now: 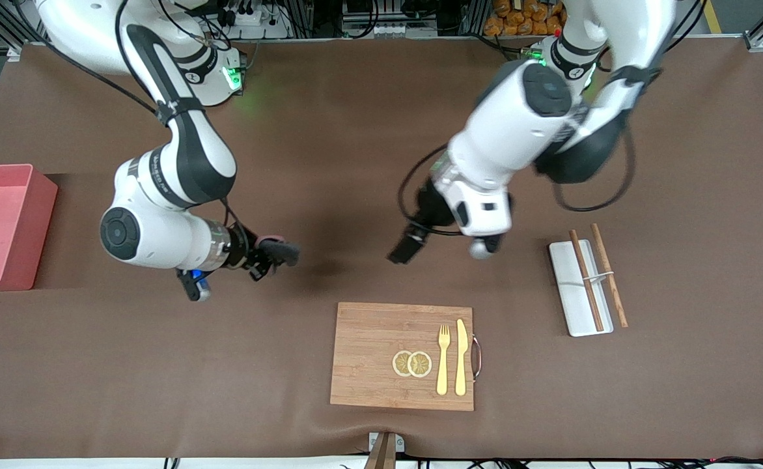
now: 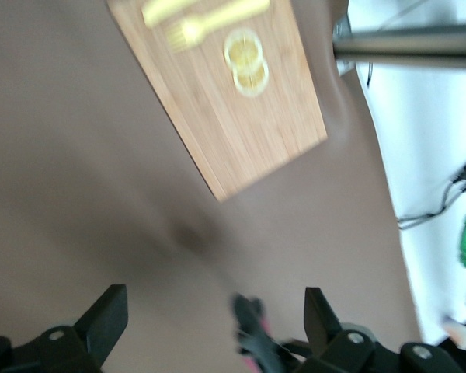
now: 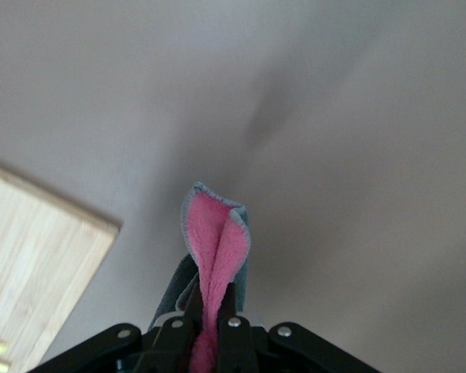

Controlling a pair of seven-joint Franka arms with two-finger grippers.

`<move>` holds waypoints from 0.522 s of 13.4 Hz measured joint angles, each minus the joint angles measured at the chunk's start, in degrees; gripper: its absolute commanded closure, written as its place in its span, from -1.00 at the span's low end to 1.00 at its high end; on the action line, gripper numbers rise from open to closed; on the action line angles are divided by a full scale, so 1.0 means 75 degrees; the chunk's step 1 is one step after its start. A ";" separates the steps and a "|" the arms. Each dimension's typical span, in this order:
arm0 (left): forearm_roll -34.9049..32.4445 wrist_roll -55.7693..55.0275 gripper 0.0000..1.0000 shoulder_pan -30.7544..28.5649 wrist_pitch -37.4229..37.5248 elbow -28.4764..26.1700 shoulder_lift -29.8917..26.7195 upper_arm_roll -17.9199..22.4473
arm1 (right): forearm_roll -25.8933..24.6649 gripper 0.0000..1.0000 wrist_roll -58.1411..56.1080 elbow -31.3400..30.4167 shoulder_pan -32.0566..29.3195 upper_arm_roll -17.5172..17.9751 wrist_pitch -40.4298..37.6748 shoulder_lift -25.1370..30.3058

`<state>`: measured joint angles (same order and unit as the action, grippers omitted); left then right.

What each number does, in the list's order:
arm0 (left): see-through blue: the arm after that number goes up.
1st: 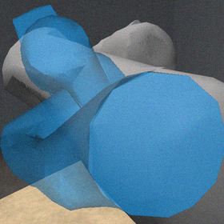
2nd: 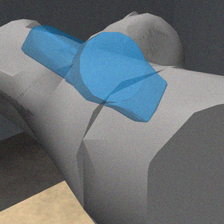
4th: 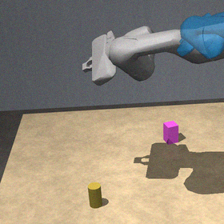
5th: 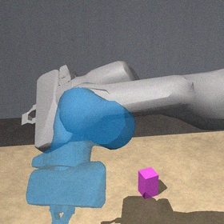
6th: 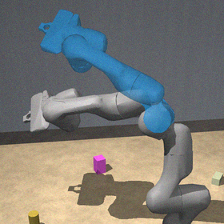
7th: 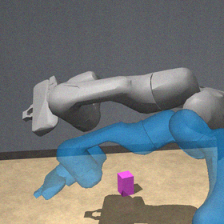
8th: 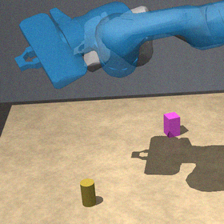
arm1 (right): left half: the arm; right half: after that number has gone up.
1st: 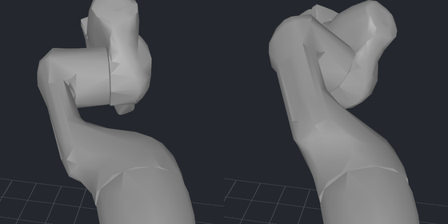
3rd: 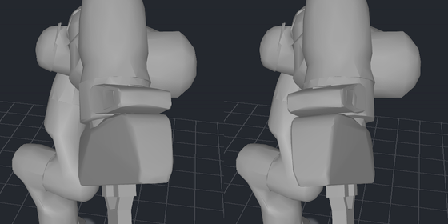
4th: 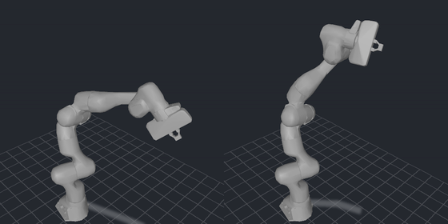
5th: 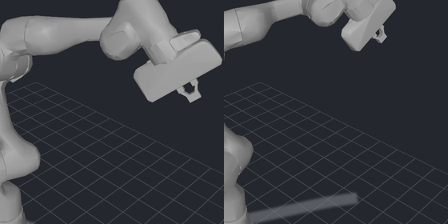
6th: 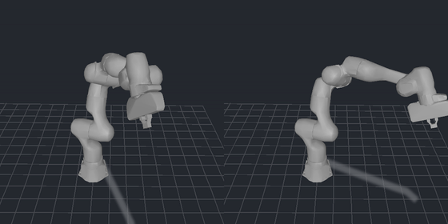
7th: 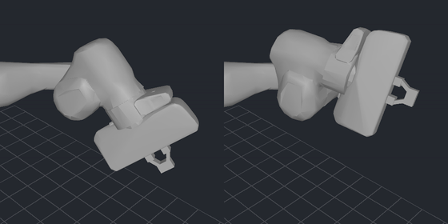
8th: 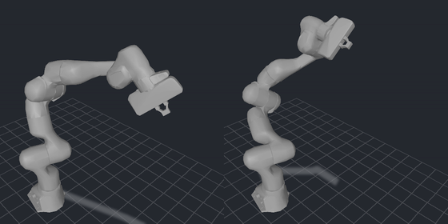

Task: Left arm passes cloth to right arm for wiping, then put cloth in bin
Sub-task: 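Grasp the cloth with the right gripper while the left gripper releases, then move the cloth toward the pink bin while the left gripper withdraws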

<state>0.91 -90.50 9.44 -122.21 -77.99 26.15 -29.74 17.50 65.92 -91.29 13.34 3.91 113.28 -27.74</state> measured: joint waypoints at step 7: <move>-0.0012 0.4487 -1.00 -0.1375 0.2594 -0.0002 -0.0855 0.0001 | -0.0258 1.00 -0.2527 -0.1897 -0.0759 -0.0069 0.2288 -0.0021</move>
<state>0.82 -56.85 -0.88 -102.75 -78.00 19.74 -29.74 15.57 46.96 -105.52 7.64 3.39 130.44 -27.90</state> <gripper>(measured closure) 0.000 0.907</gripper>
